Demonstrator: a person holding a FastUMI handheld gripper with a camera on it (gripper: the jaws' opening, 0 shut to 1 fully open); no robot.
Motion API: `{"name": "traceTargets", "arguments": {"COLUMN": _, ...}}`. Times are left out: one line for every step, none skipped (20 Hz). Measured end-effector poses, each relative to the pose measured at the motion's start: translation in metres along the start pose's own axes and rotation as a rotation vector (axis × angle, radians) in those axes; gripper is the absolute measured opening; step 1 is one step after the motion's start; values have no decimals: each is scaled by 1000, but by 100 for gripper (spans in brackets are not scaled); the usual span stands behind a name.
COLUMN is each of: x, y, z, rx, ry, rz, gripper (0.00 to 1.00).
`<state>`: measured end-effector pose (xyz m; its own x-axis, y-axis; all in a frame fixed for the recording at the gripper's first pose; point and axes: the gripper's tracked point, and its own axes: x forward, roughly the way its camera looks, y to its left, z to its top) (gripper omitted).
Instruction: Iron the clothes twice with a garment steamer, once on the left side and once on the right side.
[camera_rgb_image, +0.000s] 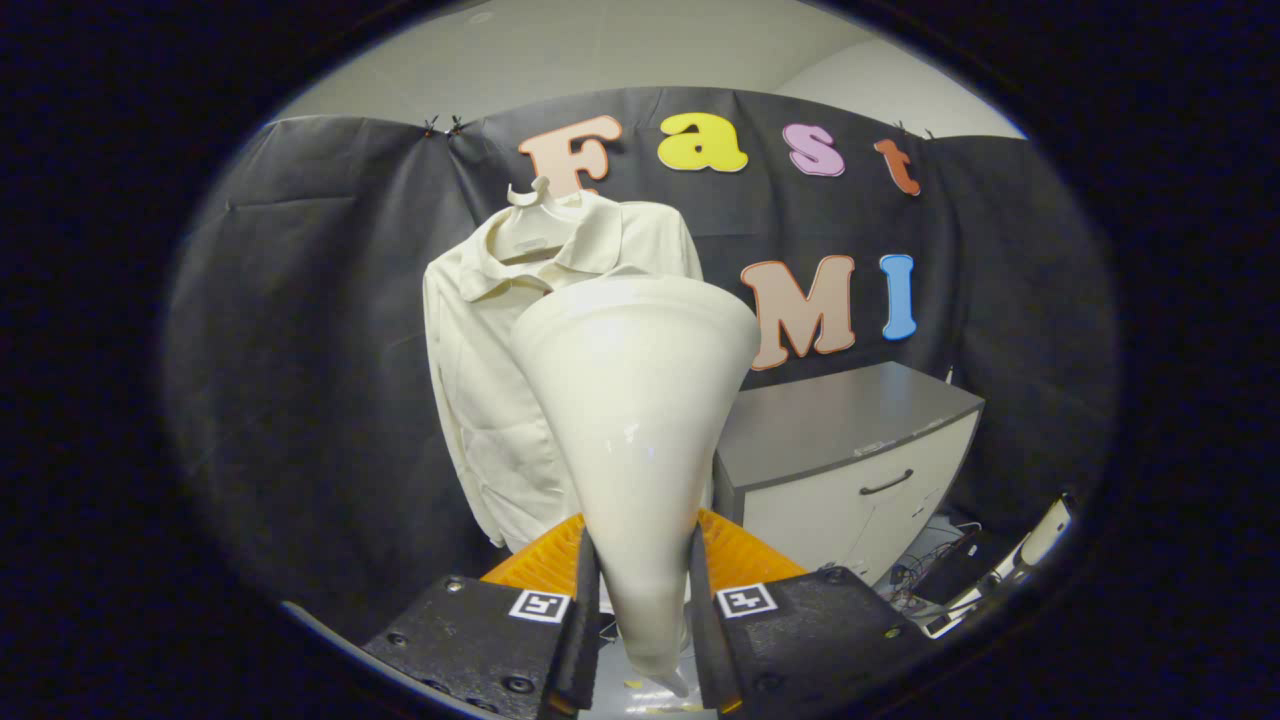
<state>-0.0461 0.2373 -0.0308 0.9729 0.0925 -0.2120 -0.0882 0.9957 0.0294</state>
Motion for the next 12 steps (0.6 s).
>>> {"name": "traceTargets", "arguments": {"x": -4, "y": -2, "z": 9, "rx": -3, "ry": -24, "rz": -1, "gripper": 39}}
{"name": "traceTargets", "arguments": {"x": -8, "y": -7, "z": 15, "rx": -2, "ry": -30, "rz": -4, "gripper": 39}}
{"name": "traceTargets", "arguments": {"x": -11, "y": -9, "z": 20, "rx": 5, "ry": -47, "rz": -2, "gripper": 39}}
{"name": "traceTargets", "arguments": {"x": -14, "y": -9, "z": 20, "rx": 13, "ry": -54, "rz": 5, "gripper": 39}}
{"name": "traceTargets", "arguments": {"x": -15, "y": -11, "z": 24, "rx": 15, "ry": -61, "rz": 11, "gripper": 39}}
{"name": "traceTargets", "arguments": {"x": -16, "y": -15, "z": 28, "rx": 15, "ry": -62, "rz": 14, "gripper": 39}}
{"name": "traceTargets", "arguments": {"x": -18, "y": -19, "z": 32, "rx": 12, "ry": -61, "rz": 21, "gripper": 39}}
{"name": "traceTargets", "arguments": {"x": -18, "y": -21, "z": 36, "rx": 10, "ry": -68, "rz": 30, "gripper": 39}}
{"name": "traceTargets", "arguments": {"x": -20, "y": -24, "z": 40, "rx": 3, "ry": -73, "rz": 38, "gripper": 39}}
{"name": "traceTargets", "arguments": {"x": -21, "y": -27, "z": 43, "rx": -6, "ry": -80, "rz": 46, "gripper": 39}}
{"name": "traceTargets", "arguments": {"x": -22, "y": -29, "z": 45, "rx": -13, "ry": -75, "rz": 54, "gripper": 39}}
{"name": "traceTargets", "arguments": {"x": -24, "y": -30, "z": 47, "rx": -21, "ry": -85, "rz": 67, "gripper": 39}}
